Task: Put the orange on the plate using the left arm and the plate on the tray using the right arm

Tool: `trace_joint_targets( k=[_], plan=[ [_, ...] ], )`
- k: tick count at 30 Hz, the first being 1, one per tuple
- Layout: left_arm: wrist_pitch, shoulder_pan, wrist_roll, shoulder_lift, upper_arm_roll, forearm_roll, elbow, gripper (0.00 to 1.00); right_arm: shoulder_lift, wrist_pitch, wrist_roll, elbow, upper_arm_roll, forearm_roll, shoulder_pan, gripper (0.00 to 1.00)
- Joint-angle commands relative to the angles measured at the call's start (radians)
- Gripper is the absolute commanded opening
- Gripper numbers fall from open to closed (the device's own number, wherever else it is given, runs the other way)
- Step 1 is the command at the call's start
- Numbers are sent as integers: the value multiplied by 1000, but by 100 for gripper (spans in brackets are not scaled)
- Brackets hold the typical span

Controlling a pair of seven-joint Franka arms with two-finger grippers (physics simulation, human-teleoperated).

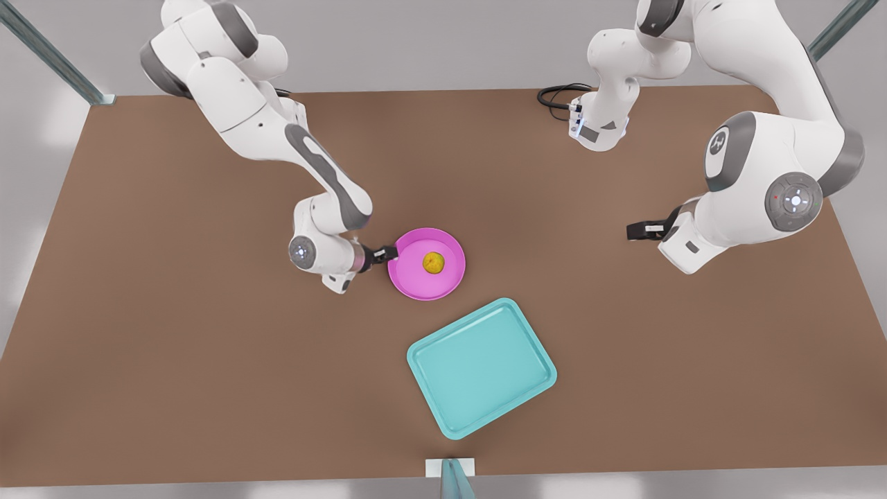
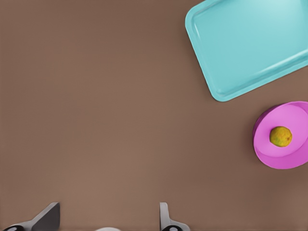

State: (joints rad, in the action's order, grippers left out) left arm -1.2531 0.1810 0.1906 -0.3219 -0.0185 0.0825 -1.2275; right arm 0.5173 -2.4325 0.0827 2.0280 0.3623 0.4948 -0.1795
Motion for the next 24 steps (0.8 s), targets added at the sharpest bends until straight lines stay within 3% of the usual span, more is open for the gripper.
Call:
trace_joint_targets(
  k=[1,11,12,13,14,17,21,24],
  plan=[
    [3,0,-48,1,0,-1,0,100,13,-106,31,-15,1,27,-3,100],
    [3,2,-45,-2,0,-1,2,100,98,-106,34,-51,1,27,-38,100],
    [3,2,-45,-2,0,0,0,100,96,-106,35,-51,1,27,-38,94],
    [1,0,-46,-6,0,3,2,100,98,-105,34,-51,1,27,-40,76],
    [3,0,-45,-6,0,3,0,100,98,-103,34,-55,1,27,-43,74],
    [1,2,-45,-6,0,3,0,100,98,-95,31,-57,0,25,-45,52],
    [1,2,-45,-6,0,3,0,100,115,-91,37,-64,0,21,-45,51],
    [1,2,-45,-11,0,2,0,100,130,-88,35,-78,0,21,-45,44]
  ],
)
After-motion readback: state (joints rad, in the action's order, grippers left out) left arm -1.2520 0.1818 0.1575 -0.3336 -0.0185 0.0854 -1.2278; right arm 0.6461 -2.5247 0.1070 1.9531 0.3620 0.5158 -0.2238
